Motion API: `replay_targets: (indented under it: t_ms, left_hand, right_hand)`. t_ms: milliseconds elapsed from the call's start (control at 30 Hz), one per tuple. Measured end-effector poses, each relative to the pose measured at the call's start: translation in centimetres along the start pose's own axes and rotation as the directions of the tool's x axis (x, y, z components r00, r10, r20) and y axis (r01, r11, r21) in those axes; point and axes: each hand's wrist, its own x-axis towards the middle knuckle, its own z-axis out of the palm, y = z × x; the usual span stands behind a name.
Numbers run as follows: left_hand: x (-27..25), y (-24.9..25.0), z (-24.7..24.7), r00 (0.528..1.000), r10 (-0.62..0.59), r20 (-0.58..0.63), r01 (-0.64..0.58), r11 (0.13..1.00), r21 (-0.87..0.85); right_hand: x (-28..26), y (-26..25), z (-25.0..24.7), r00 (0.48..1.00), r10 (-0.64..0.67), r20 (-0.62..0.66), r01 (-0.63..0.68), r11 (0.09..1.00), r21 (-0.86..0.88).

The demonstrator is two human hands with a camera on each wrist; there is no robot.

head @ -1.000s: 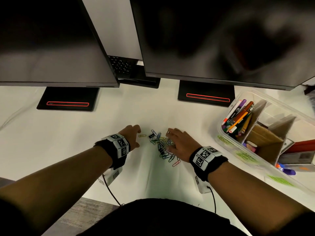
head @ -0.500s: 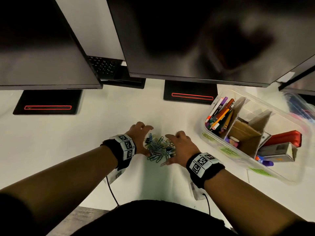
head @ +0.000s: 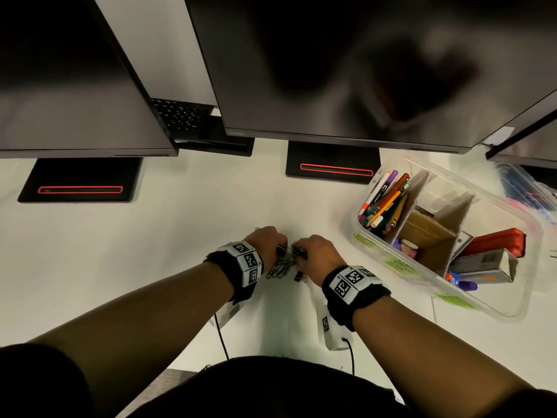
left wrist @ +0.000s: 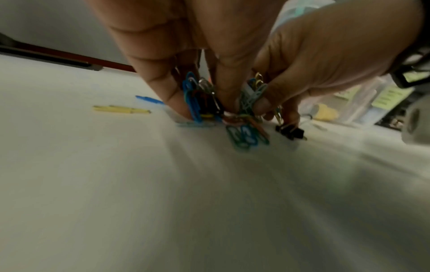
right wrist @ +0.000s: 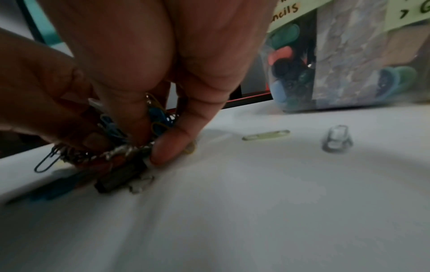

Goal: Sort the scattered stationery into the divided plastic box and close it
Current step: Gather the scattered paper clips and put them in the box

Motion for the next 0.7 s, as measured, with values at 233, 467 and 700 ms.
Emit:
replay_targets:
  t_ms: [233,467,700]
  left_hand:
    - [-1.6,1.2,-3.5,0.990,0.051,-0.131,-0.069,0.988,-0.136]
    - [-3.0,2.4,-7.6,0.971,0.047,-0.233,-0.110,0.957,-0.267]
    - [-2.5,7.3,-10.2,0.940,0.143,-0.311,-0.235,0.929,-0.285]
  right_hand:
    - [-1.3,-1.4,-2.4,0.989,0.075,-0.131,-0.040,0.967,0.252]
    - [-2.9,-3.2,-6.4,0.976,0.075,-0.203,0.023,0.896,0.444]
    - [-4.9,-1.8,-10.9,0.949,0.115,-0.292,0.069,0.830,0.553]
